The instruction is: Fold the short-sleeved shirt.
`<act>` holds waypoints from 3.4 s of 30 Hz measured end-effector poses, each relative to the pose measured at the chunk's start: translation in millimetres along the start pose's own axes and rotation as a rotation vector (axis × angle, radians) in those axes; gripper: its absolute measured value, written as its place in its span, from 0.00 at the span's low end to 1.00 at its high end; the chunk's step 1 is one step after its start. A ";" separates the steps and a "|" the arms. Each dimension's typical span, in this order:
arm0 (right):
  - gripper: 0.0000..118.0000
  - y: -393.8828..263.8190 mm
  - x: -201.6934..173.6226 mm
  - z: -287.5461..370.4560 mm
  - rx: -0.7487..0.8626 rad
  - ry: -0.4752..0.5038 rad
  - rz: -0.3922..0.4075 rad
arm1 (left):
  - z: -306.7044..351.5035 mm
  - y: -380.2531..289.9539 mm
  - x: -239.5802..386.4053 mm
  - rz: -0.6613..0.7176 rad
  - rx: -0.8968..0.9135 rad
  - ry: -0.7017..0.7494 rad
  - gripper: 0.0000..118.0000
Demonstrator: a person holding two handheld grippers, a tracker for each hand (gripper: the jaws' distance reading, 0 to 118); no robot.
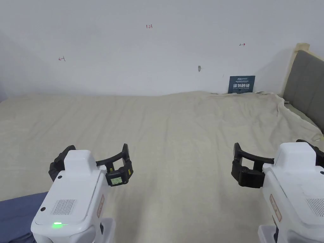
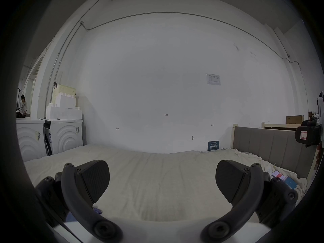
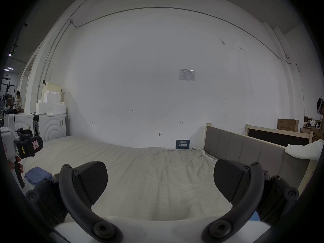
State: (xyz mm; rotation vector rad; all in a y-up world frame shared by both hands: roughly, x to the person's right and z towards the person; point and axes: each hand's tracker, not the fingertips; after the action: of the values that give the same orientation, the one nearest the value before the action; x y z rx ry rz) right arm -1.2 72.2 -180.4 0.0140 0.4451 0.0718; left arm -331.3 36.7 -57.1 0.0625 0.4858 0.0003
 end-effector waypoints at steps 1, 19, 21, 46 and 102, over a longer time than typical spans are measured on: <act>1.00 -0.1 0.1 -0.1 -0.001 0.000 0.001 | -0.2 0.1 0.0 -0.002 0.002 0.004 1.00; 1.00 0.8 -0.6 -0.2 -0.003 0.010 0.000 | -0.7 1.2 0.8 -0.002 0.002 0.009 1.00; 1.00 1.3 -2.0 0.8 -0.003 0.008 -0.001 | -0.8 0.8 0.9 0.001 0.001 0.008 1.00; 1.00 -2.6 -0.4 -1.3 -0.001 0.013 0.005 | -0.9 -0.2 0.1 -0.019 0.002 0.023 1.00; 1.00 20.8 1.1 -25.9 -0.428 -0.206 -0.271 | 5.2 6.4 -6.5 -0.019 0.012 0.014 1.00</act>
State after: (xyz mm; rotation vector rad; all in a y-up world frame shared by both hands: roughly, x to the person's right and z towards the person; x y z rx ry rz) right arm -12.8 93.0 -203.7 -0.4559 0.2158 -0.1016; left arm -334.5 42.8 -49.2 0.0693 0.5001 -0.0211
